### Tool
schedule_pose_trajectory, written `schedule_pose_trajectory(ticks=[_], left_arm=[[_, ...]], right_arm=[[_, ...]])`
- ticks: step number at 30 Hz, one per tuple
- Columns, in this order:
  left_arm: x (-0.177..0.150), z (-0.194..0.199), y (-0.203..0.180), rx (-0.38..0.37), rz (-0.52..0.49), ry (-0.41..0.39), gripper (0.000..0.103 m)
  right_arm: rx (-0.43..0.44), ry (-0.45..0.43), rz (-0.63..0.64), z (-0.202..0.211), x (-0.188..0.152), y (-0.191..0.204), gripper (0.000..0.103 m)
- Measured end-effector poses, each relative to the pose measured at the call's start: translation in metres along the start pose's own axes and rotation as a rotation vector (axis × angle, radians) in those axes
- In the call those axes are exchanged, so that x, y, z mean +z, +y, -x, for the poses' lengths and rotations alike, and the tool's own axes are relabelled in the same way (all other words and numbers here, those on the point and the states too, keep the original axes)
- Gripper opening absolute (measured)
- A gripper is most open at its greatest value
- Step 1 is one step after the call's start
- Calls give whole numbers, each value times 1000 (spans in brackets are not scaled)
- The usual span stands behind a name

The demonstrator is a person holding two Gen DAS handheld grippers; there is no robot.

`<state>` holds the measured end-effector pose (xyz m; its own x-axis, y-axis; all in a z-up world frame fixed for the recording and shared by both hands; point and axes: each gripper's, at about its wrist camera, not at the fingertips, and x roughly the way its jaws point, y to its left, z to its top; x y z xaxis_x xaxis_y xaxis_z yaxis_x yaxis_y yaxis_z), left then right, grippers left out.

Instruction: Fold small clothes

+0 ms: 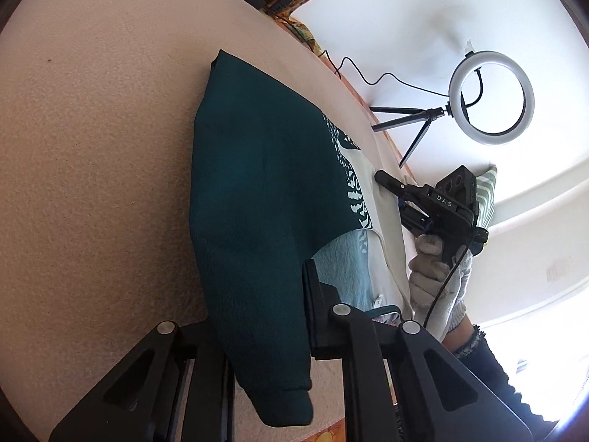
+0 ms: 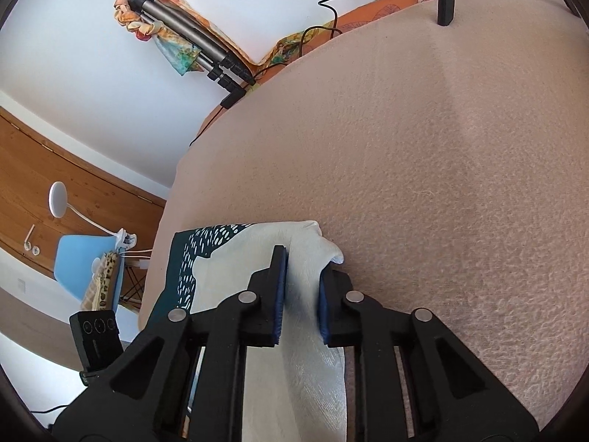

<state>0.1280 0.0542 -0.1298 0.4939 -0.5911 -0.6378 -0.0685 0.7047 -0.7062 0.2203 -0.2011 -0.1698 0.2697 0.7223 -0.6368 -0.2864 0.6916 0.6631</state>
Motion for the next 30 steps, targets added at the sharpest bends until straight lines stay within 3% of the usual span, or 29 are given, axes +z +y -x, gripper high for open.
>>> schedule_pose_trajectory(ticks=[10,20,30], left_arm=[[-6,0,-39,214,-318,-50,6],[-9,9,-68,236,-469,-128,5],[-10,6,-88,198,-500,-154,5]], right_arm=[[-244,-32,166,4,-5,48,8],[-322,-122,313,27,-12,101,6],[-319,-178,325,60,-14,114,5]])
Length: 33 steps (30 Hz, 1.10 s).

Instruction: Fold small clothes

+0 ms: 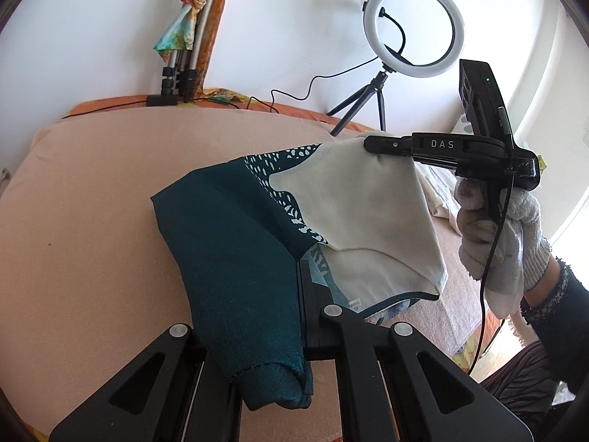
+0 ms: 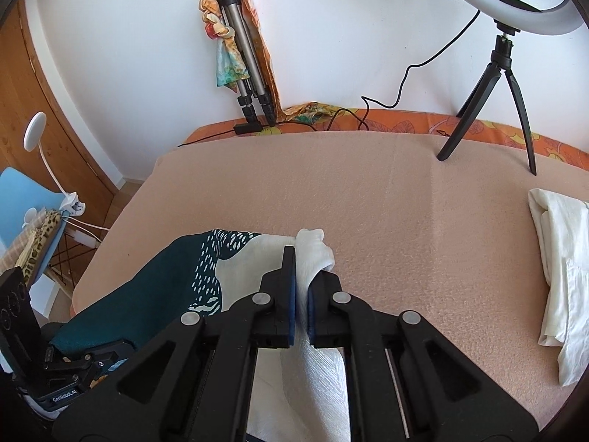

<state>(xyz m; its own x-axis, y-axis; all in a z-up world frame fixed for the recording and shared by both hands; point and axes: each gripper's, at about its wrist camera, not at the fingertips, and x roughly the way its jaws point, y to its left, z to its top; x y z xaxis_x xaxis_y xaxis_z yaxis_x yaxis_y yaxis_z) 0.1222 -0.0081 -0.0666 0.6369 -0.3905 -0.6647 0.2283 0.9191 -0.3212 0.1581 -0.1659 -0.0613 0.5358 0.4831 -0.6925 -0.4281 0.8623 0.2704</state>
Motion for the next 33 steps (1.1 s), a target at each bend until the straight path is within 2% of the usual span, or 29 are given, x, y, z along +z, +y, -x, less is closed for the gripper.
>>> schedule_pose_trajectory(ticks=[8,16,33], left_arm=[[8,-6,-22,-55,-39,-15,5],[20,-13,-65,-124,-108,-35,5],[49,-64,-179,-248,-256,-78,5]], right_arm=[[-36,-45,9,34,-2,-7,5],[-76,-98,-25,79,-4,-35,5],[-213,-210,-108,179,9,-144,5]])
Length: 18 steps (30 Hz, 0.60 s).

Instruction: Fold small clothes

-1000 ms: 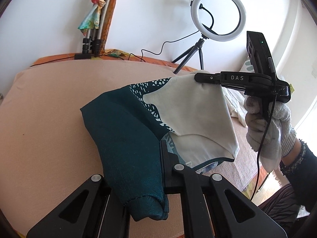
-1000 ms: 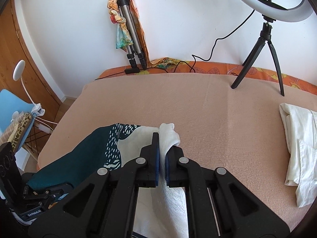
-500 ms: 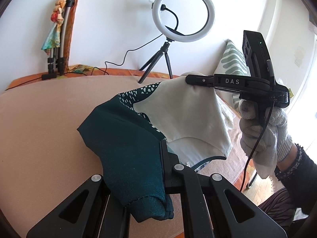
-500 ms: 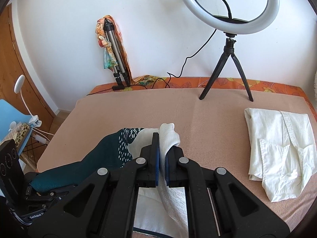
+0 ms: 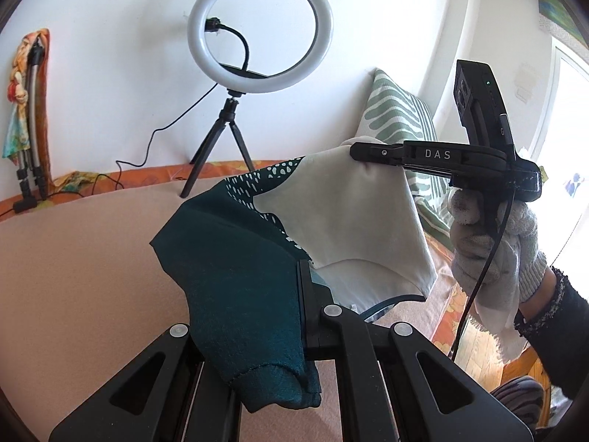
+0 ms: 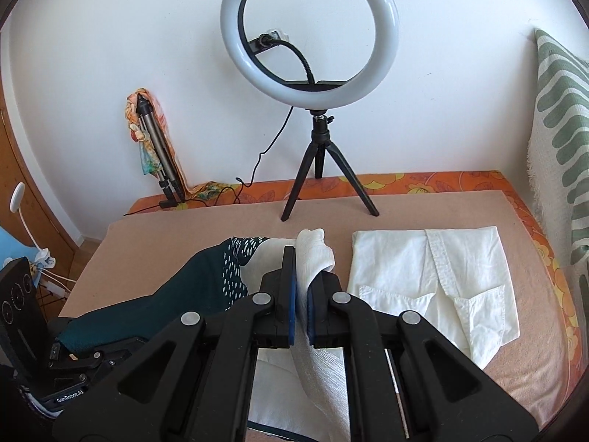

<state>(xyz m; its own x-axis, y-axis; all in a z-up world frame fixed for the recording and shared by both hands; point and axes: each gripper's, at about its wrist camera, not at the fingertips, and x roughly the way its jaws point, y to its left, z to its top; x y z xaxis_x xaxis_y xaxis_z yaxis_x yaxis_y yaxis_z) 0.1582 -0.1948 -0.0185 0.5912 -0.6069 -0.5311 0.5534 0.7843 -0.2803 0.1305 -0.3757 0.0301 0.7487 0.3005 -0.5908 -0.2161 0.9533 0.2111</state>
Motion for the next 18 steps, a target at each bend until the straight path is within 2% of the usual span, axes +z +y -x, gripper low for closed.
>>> schedule_pose_trajectory(ticks=[9,18], left_arm=[[33,-52,-40,-52,-49,-15,5],[56,-114,-70,-67,-76,-19,5]], right_arm=[[-74,-21,-23,12,22,-72,5],[-125,-47,-29,4,50,-142,5]])
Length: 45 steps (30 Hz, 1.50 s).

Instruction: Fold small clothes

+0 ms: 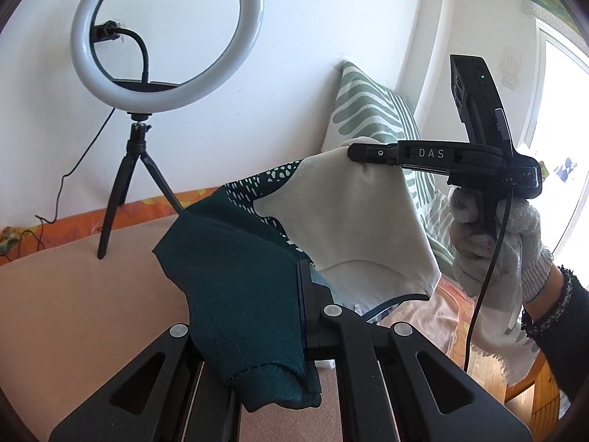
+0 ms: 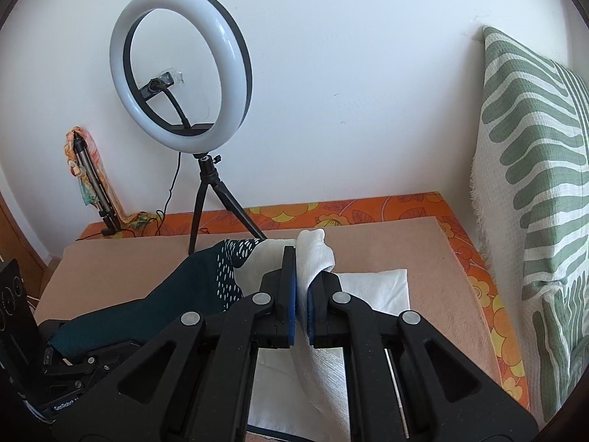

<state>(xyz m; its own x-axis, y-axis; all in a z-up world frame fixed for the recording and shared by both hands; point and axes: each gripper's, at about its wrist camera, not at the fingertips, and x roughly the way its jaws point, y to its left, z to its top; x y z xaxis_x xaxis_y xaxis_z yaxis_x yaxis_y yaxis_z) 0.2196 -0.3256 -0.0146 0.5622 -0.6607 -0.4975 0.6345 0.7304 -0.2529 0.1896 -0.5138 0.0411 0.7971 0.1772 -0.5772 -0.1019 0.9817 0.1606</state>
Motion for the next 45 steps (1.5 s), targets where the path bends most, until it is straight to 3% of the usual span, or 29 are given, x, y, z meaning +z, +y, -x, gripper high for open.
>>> schedule_pose_trajectory(ticks=[9,15,20,22,24,25,26,27,29,37,45], left_arm=[[0,-53,-11,4,-36,29,5],[-16,-73,-8,-26,4,93,5],[-29,-77,-2,-42,38,160,5],[-33,-77,1,-16,41,174,11],[-32,-77,4,22,33,188,18],[-33,-76,6,32,29,190,23],[-34,-73,8,47,23,190,33],[-34,-70,8,66,15,190,53],[-34,-63,10,117,-3,170,73],[-37,-49,17,150,4,183,75],[-35,-27,5,154,-2,168,79]], right_arm=[[-6,17,-68,-42,-1,-57,5],[-11,68,-99,-72,-15,-83,5],[-91,113,-86,-91,-18,-99,6],[-165,110,-83,-94,-17,-104,13],[-194,99,-103,-91,-16,-111,42],[-202,86,-105,-89,-16,-112,46],[-199,80,-103,-86,-15,-112,48],[-195,81,-101,-85,-15,-112,49],[-202,83,-102,-83,-15,-112,51],[-197,85,-102,-68,-21,-101,53],[-220,64,-96,-39,-23,-80,77]])
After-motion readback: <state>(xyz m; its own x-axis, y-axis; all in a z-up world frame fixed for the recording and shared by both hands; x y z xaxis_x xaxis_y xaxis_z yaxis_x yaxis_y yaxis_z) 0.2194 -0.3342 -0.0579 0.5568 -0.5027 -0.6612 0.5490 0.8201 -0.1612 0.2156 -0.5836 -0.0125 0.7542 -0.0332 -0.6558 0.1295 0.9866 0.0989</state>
